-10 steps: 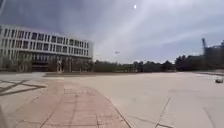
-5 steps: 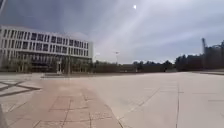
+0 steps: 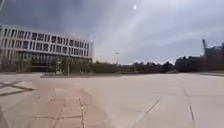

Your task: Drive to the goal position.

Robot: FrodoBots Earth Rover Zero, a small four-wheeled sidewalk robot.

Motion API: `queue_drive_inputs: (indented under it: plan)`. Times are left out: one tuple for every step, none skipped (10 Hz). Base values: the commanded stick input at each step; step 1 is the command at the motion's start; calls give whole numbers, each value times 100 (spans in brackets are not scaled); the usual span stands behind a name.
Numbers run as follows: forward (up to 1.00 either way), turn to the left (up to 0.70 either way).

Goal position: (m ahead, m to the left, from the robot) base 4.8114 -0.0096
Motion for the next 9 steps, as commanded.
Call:
queue_drive_inputs:
  plan:
    - [70, 0]
    - [70, 0]
    - [70, 0]
    - [70, 0]
    - [70, 0]
    - [70, 0]
    - [70, 0]
    - [70, 0]
    - [70, 0]
